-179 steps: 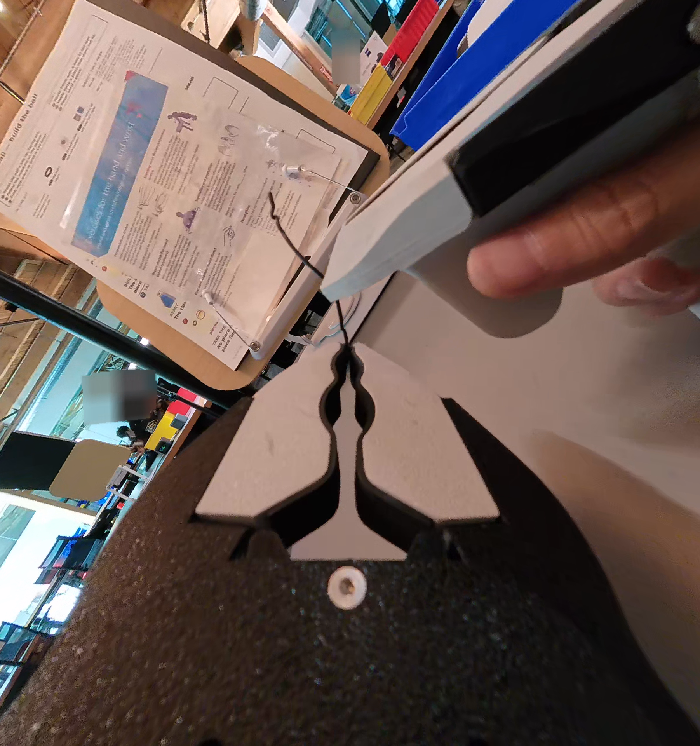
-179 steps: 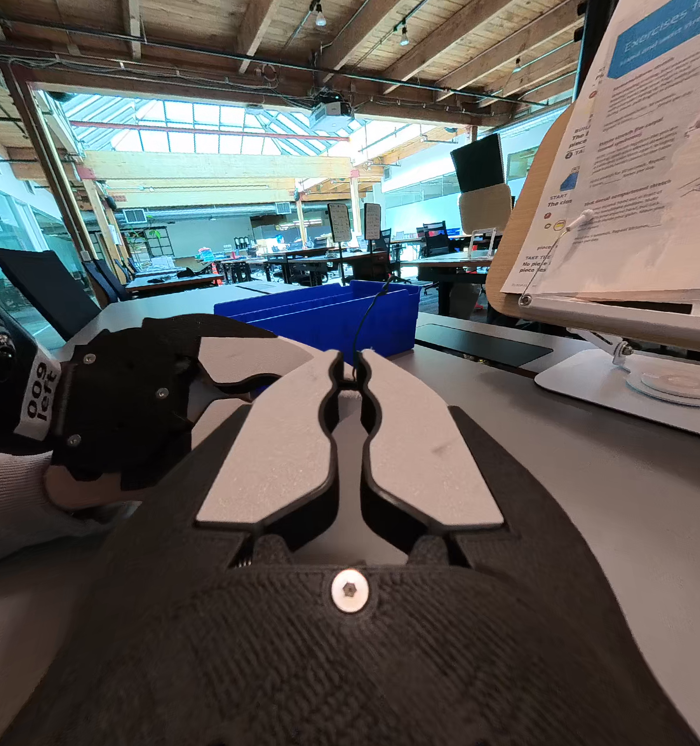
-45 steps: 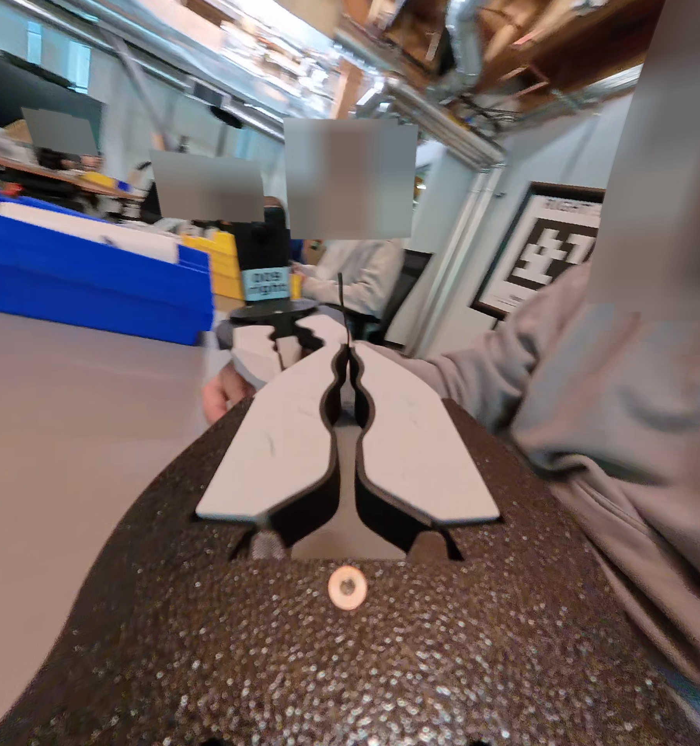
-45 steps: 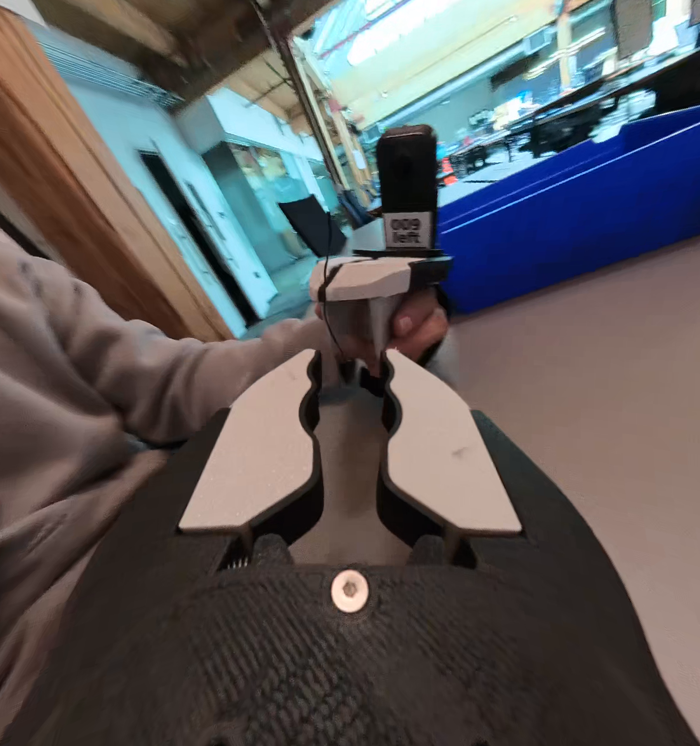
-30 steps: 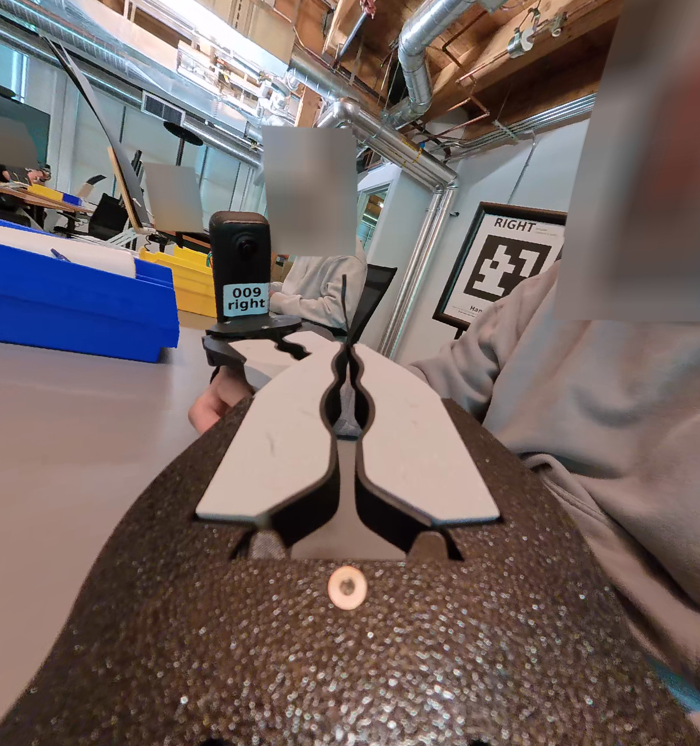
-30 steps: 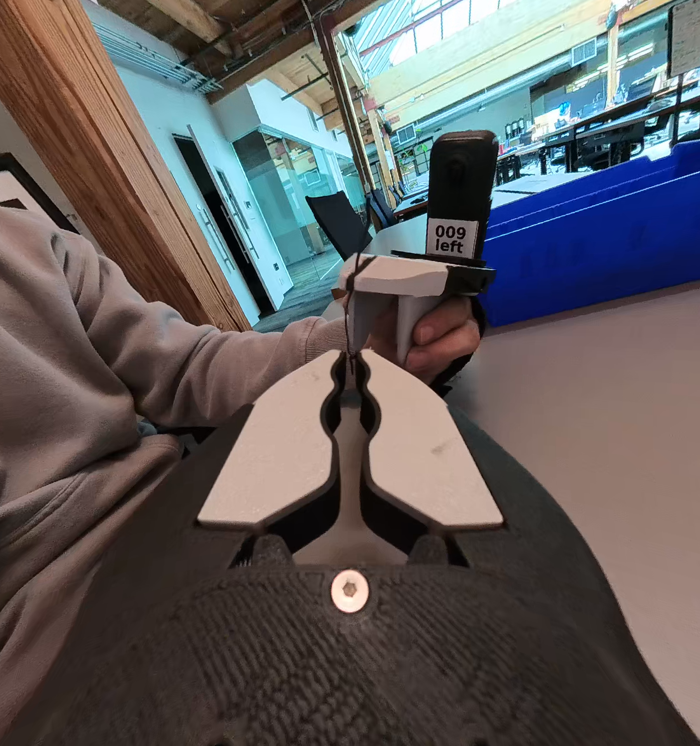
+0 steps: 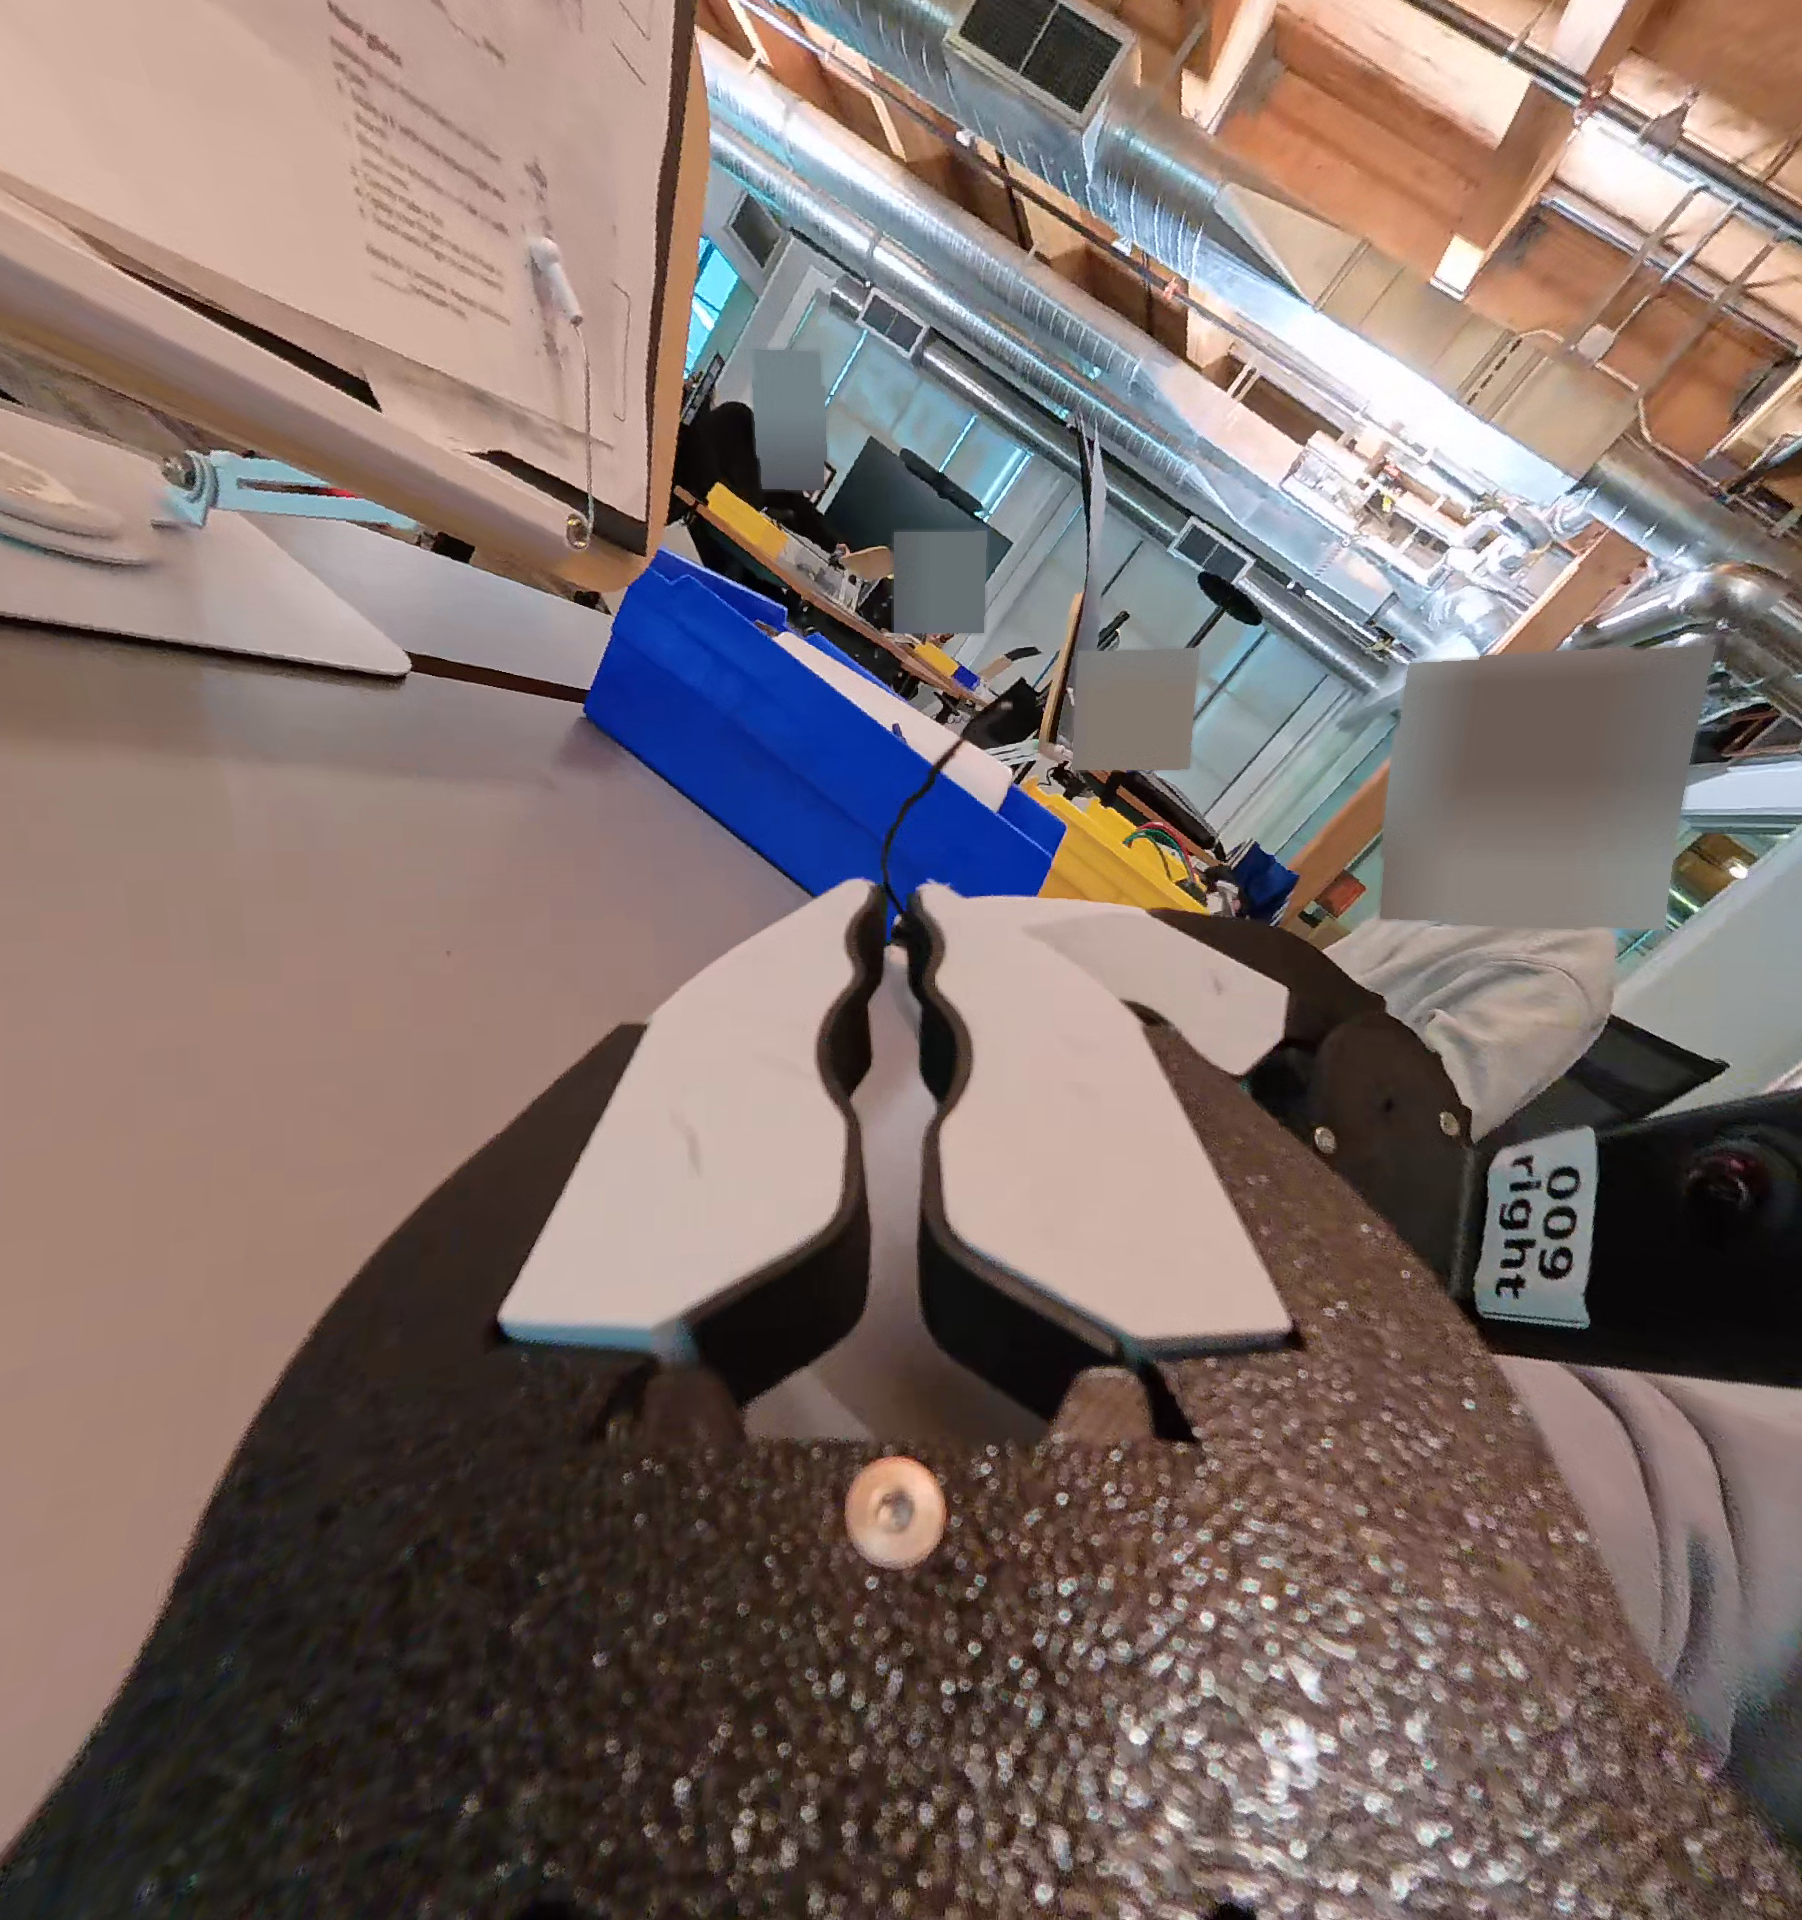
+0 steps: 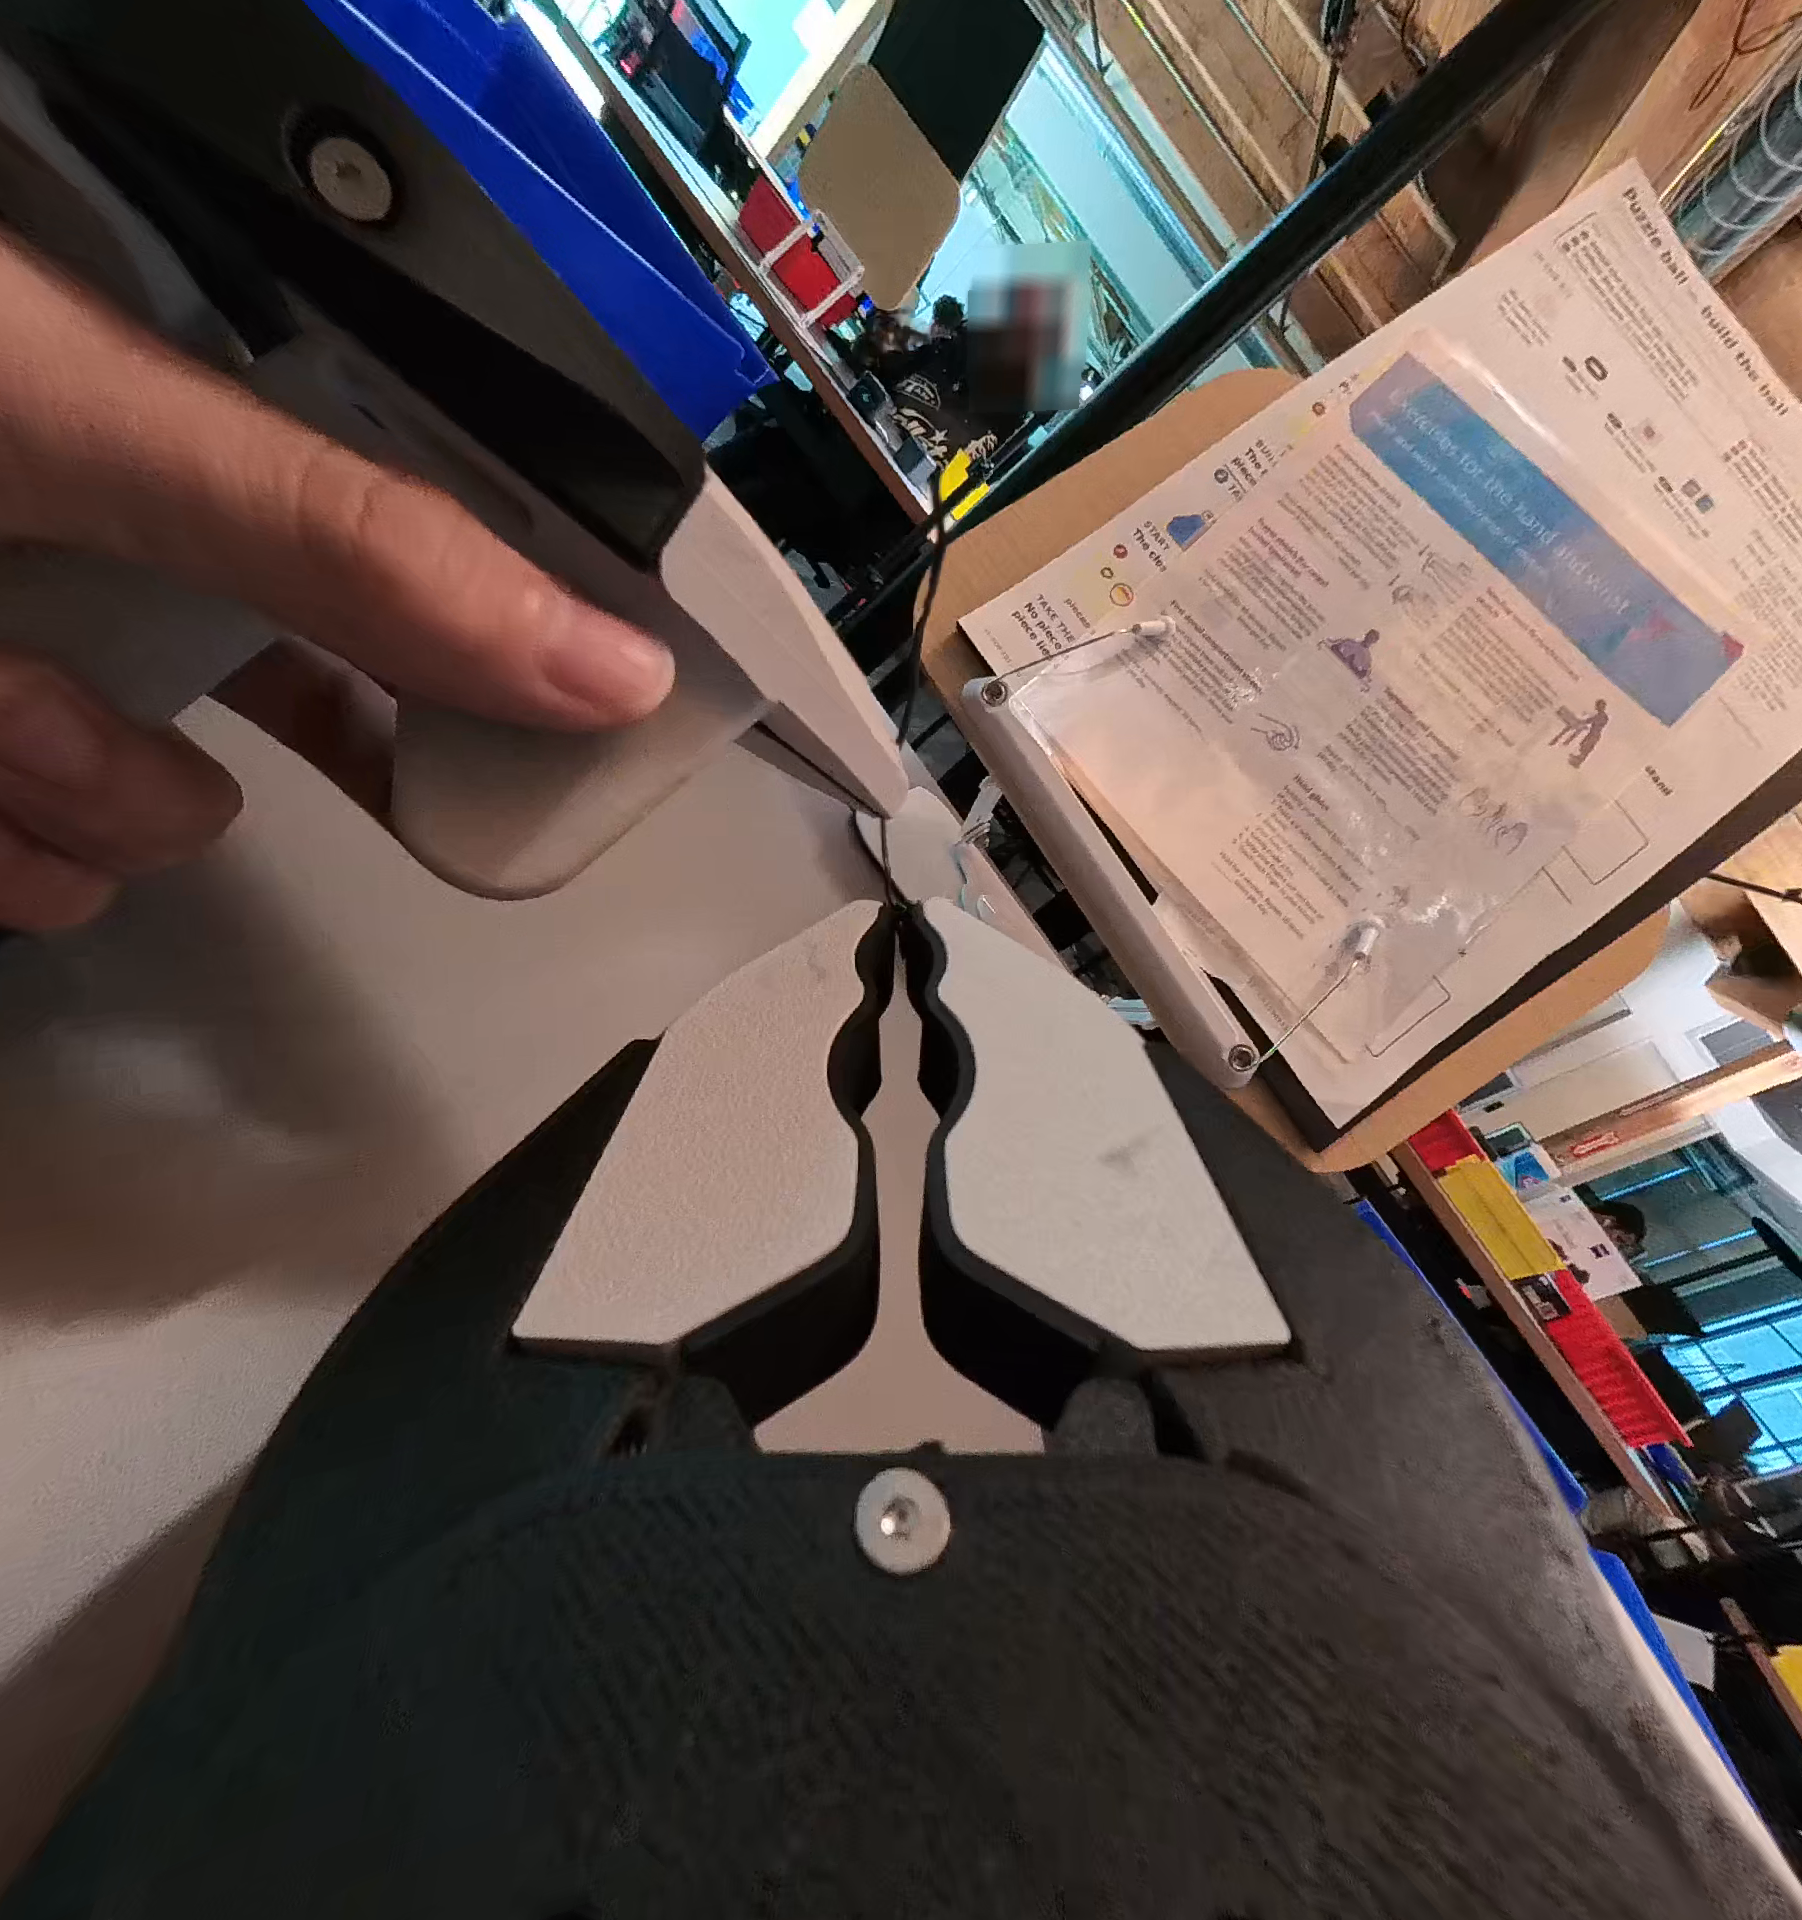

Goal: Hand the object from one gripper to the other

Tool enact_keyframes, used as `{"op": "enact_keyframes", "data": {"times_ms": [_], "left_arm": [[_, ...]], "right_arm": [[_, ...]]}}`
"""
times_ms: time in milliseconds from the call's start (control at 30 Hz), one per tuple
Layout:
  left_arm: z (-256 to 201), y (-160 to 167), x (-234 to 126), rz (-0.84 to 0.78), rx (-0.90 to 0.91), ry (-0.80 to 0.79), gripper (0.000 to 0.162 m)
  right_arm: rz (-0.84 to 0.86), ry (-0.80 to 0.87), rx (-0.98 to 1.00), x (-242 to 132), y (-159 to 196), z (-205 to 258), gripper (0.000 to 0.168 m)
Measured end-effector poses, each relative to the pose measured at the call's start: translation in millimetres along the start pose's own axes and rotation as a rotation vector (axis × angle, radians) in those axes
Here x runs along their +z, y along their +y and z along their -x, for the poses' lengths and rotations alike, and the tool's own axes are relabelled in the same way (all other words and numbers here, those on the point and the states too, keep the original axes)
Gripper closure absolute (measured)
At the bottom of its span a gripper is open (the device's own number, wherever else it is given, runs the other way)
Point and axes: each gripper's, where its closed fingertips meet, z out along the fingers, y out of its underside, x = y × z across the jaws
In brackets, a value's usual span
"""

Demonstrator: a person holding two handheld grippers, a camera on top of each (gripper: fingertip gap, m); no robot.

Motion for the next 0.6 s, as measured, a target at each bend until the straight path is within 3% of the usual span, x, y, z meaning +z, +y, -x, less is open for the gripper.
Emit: {"op": "enact_keyframes", "data": {"times_ms": [100, 167, 300, 333, 400, 467, 533, 600], "left_arm": [[-1, 0, 0, 0.012, 0.021, 0.009, 0.16], [-3, -1, -2, 0.025, 0.045, 0.031, 0.161], [-13, -9, -12, 0.036, 0.141, 0.138, 0.162], [-19, -10, -16, 0.05, 0.157, 0.196, 0.162], [-30, -8, -24, 0.094, 0.161, 0.32, 0.162], [-41, -2, -33, 0.141, 0.164, 0.445, 0.162], [-51, 4, -41, 0.169, 0.179, 0.55, 0.162], [-59, 6, -47, 0.167, 0.174, 0.629, 0.162]], "right_arm": [[-0.009, -0.028, 0.024, 0, 0, 2, 0.165], [-0.046, -0.165, 0.104, 0, -1, 16, 0.164], [-0.138, -0.597, 0.491, -14, -12, 44, 0.12], [-0.17, -0.719, 0.583, -22, -18, 48, 0.118], [-0.269, -0.922, 0.778, -41, -36, 47, 0.127], [-0.375, -1.017, 0.961, -51, -50, 35, 0.136], [-0.423, -1.124, 1.063, -61, -58, 32, 0.15], [-0.431, -1.213, 1.13, -68, -63, 34, 0.153]]}}
